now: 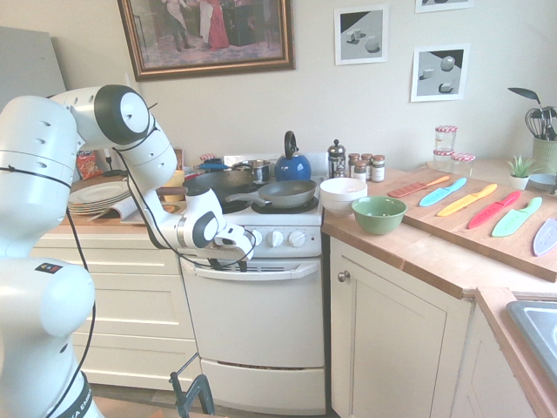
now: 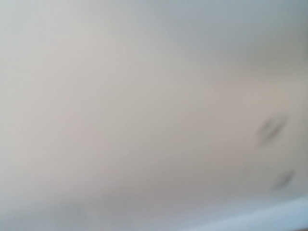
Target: Open the oven
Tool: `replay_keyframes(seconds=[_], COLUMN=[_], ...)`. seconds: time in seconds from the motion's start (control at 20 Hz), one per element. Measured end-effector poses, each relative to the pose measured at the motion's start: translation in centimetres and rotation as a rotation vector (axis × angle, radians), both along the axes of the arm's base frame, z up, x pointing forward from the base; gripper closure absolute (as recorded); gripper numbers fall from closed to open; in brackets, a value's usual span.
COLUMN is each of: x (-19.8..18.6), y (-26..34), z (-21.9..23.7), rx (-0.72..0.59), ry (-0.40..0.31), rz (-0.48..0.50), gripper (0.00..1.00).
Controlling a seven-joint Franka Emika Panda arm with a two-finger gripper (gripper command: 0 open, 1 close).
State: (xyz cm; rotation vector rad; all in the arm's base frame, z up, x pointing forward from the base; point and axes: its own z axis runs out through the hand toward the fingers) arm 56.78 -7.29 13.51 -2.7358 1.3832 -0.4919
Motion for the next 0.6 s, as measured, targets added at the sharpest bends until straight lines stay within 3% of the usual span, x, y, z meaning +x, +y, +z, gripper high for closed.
replay_keyframes(seconds=[0.1,0.3,0.6], x=[-1.9,-9.4,-14.2], y=[-0.1,-0.6,-1.1], z=[-1.0,-5.1,-7.3], rx=[-0.003,0.011,0.036], ry=[-0.001,0.089,0.079], rz=[0.004,-0.044,-0.02], gripper=[0.0,0.0,0.0])
